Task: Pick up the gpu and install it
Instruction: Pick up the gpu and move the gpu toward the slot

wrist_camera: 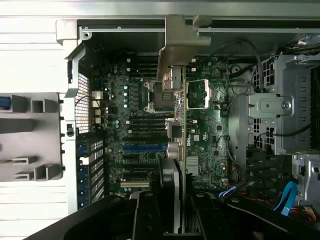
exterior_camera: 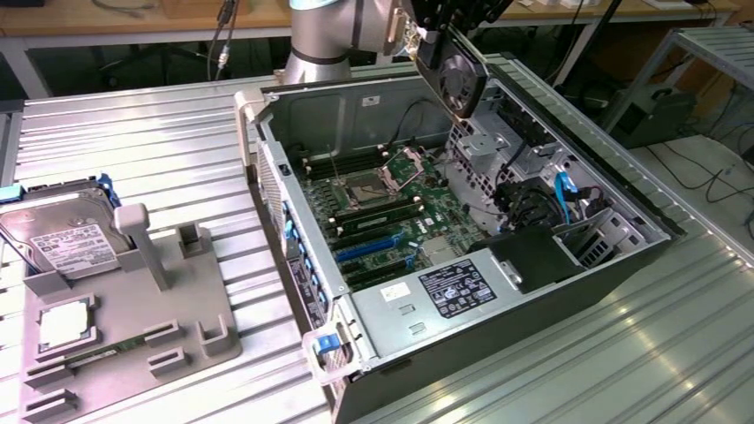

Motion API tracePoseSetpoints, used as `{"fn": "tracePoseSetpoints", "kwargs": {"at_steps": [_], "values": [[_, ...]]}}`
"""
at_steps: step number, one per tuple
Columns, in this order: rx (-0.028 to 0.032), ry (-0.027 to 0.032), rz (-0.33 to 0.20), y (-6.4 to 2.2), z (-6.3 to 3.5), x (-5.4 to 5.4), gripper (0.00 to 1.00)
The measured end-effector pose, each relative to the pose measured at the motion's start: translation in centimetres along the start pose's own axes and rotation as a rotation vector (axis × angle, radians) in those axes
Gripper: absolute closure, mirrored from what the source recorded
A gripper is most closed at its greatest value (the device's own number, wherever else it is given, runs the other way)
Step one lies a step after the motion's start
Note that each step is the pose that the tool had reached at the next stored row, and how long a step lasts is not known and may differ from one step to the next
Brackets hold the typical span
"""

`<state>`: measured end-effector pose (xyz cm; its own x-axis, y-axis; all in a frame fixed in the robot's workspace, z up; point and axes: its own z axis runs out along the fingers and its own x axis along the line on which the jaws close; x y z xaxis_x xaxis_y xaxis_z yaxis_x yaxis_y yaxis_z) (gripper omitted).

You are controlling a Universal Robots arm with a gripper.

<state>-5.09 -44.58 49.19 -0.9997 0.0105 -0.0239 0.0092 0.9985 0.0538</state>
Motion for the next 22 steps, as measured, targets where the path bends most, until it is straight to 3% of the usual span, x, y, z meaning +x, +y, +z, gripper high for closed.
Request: {"fn": "tracePoseSetpoints", "kwargs": {"at_steps": [10,15,22], "values": [[-0.0041,0.0092,-0.17,0.0,0.05,-0.01,0.72],[-0.0044,0.0092,-0.171,-0.01,0.07,-0.08,0.72],[-0.0025,0.0053,-0.098,0.01,0.33,-0.43,0.72]]}}
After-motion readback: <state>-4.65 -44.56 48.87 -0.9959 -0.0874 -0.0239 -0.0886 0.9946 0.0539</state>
